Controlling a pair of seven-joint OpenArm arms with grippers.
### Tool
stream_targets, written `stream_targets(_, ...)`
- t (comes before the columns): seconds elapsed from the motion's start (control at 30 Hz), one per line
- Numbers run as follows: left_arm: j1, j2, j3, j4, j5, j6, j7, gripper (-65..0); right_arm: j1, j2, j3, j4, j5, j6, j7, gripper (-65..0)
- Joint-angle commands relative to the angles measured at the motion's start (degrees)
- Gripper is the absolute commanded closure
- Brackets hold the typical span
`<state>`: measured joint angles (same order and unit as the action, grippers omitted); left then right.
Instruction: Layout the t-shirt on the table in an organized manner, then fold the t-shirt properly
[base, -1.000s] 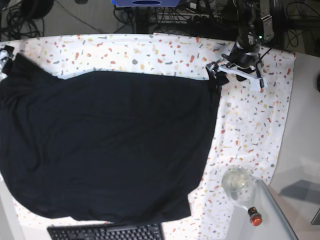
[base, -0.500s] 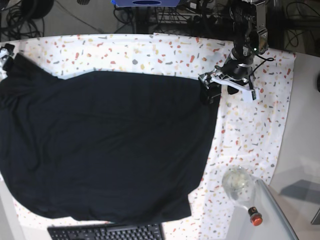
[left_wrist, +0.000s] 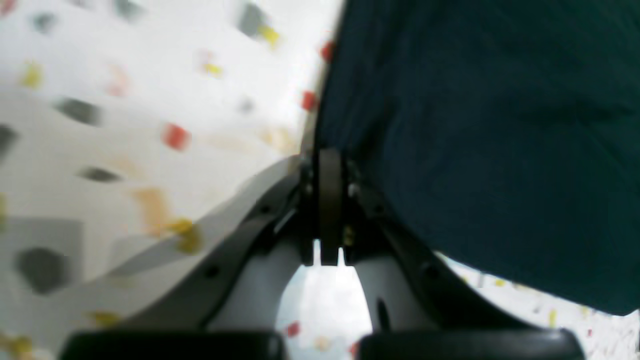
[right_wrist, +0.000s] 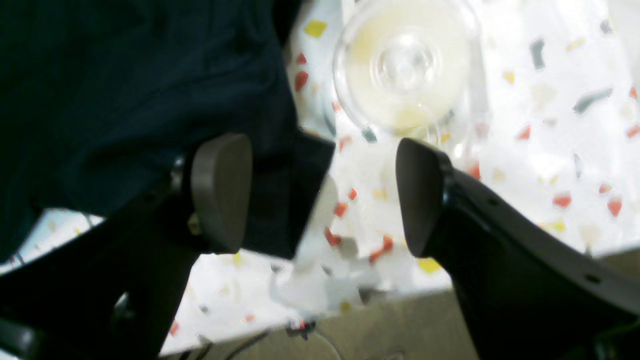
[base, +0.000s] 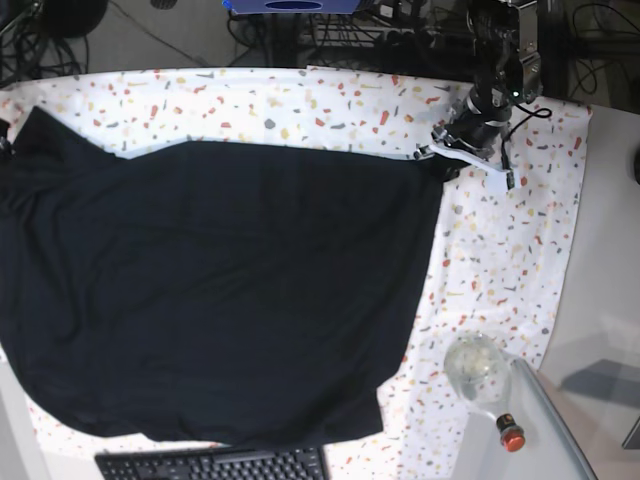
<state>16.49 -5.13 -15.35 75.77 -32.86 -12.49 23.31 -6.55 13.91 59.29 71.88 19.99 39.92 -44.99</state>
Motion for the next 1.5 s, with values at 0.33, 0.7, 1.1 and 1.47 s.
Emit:
stream_targets(0.33,0.96,-0.02,-0.16,1.29,-0.06,-0.48,-0.76,0.0,1.67,2.84,-7.9,-3.44,0.89,0.08,1.87,-42.3)
stream_targets(0.7,2.01,-1.25,-0.07,1.38,-0.06,-0.48,-0.76,0.0,0.17,2.66,-8.34,-4.23,0.89,0.08,4.6,-2.9)
stream_targets(1.1,8.7,-2.04,-0.6,12.72,-0.06,-0.21,-0.76,0.0,-5.54,-0.68,-7.81,9.31,1.24,0.08,-5.43,0.0)
stream_targets(1.47,17.31,-3.62,-0.25,20.45,-0.06,4.45,-0.85,0.0,-9.59,-4.37,-8.17,22.58,0.89,0.08,-12.81,0.0)
